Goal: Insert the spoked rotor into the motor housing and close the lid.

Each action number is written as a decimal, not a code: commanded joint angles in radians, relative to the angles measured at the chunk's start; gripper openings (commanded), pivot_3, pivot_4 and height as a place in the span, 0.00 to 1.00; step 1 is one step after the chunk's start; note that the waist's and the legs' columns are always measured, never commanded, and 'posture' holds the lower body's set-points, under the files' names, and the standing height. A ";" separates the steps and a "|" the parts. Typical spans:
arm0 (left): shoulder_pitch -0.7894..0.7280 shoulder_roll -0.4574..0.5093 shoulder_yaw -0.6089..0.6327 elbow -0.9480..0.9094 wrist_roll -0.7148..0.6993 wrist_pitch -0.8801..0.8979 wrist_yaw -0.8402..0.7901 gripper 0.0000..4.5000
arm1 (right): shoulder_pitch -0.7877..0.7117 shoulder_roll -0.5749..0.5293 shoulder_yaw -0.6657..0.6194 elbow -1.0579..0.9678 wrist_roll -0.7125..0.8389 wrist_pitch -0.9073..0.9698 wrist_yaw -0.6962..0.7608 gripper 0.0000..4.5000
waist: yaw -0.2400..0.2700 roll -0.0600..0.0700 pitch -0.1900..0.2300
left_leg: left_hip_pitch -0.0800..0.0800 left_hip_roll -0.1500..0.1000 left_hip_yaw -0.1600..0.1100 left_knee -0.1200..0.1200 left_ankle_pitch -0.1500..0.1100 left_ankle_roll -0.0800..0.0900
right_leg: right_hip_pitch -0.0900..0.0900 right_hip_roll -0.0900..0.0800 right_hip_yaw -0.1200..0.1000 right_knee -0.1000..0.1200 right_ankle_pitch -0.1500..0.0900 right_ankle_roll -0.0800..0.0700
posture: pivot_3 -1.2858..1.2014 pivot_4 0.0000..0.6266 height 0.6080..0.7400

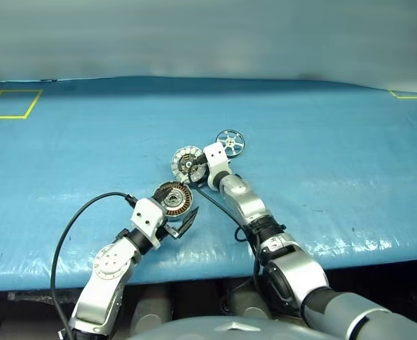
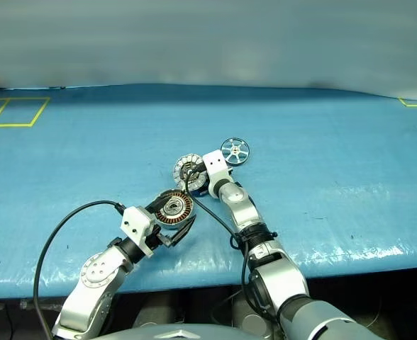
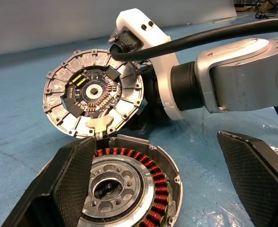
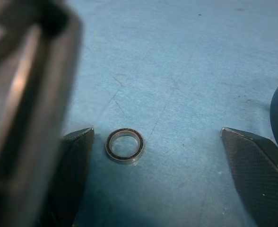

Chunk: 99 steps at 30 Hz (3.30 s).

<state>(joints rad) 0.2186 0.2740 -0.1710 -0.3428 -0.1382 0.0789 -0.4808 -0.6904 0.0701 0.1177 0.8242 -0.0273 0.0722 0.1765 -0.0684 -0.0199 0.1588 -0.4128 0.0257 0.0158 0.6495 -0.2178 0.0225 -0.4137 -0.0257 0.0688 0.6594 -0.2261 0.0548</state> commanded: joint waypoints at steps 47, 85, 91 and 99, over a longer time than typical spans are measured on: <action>-0.020 -0.006 0.027 -0.005 -0.037 -0.004 0.005 1.00 | 0.751 -0.335 0.139 -1.291 0.024 0.567 0.224 0.15 | 0.038 0.001 -0.008 | -0.006 0.000 -0.001 -0.004 -0.011 0.003 | 0.000 -0.002 -0.003 -0.017 -0.005 0.003 | 0.52 0.24 1.00; 0.178 0.002 0.054 -0.018 -0.035 -0.107 0.034 1.00 | 0.418 -0.217 0.372 -1.118 0.091 0.546 0.287 0.15 | 0.032 0.001 -0.007 | -0.004 0.001 0.001 -0.001 -0.011 0.003 | -0.001 -0.002 -0.002 -0.016 -0.005 0.003 | 0.52 0.24 1.00; 0.167 -0.009 0.050 -0.008 -0.027 -0.132 0.045 1.00 | 0.412 -0.203 0.375 -1.048 0.081 0.524 0.286 0.15 | 0.032 0.001 -0.007 | -0.005 0.001 0.001 -0.002 -0.011 0.003 | 0.000 -0.002 -0.002 -0.015 -0.003 0.000 | 0.52 0.24 1.00; 0.169 -0.008 0.046 -0.004 -0.027 -0.140 0.045 1.00 | 0.420 -0.193 0.387 -1.000 0.073 0.512 0.291 0.15 | 0.031 0.001 -0.007 | -0.004 0.001 0.001 -0.002 -0.011 0.003 | 0.001 -0.001 -0.001 -0.015 -0.003 0.001 | 0.52 0.24 1.00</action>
<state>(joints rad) 0.3835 0.2711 -0.1249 -0.3316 -0.1647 -0.0353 -0.4367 -0.2649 -0.1303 0.4938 -0.1789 0.0478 0.5911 0.4596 -0.0378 -0.0191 0.1519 -0.4162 0.0271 0.0173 0.6479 -0.2290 0.0255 -0.4129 -0.0266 0.0673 0.6445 -0.2290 0.0555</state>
